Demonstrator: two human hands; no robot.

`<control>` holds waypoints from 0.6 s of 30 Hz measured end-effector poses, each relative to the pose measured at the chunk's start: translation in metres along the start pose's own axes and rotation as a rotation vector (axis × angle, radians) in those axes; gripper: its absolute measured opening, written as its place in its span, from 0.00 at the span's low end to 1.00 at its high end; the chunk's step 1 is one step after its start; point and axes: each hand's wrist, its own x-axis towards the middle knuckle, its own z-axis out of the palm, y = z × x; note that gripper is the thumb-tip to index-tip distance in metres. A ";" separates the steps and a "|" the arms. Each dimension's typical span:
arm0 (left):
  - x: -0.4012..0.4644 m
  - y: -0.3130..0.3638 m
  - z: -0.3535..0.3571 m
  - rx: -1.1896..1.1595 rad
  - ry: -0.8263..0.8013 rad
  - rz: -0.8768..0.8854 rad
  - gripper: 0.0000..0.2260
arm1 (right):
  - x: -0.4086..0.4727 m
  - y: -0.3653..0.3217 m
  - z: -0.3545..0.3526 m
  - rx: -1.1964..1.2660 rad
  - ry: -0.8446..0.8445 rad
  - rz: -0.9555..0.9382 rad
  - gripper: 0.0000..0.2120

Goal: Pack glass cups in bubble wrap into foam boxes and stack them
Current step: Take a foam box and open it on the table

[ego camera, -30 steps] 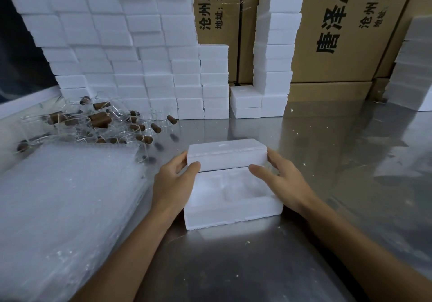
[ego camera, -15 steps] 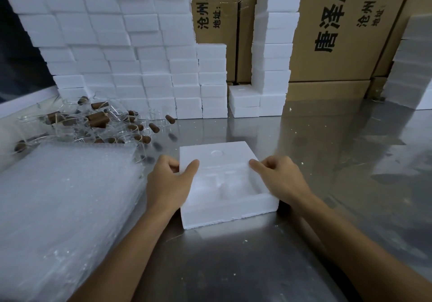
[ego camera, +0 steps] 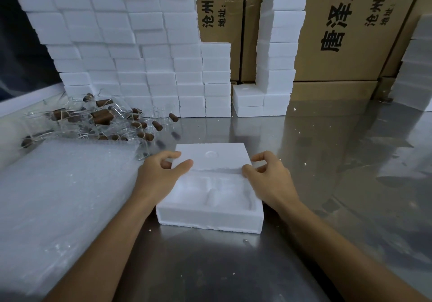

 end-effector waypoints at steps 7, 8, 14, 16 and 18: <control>0.000 -0.004 0.003 -0.012 -0.010 0.022 0.16 | 0.003 0.003 0.005 0.072 0.038 -0.028 0.18; 0.000 -0.004 0.003 -0.016 -0.021 0.019 0.16 | 0.005 0.003 0.006 0.096 0.050 -0.026 0.17; -0.003 -0.003 0.006 -0.023 0.021 -0.005 0.14 | 0.027 0.000 0.014 0.145 0.094 -0.002 0.09; -0.004 -0.003 0.006 -0.030 0.064 -0.014 0.13 | 0.030 0.000 0.016 0.160 0.102 -0.002 0.06; -0.004 -0.003 0.006 -0.039 0.094 -0.022 0.12 | 0.028 0.001 0.017 0.178 0.098 -0.018 0.09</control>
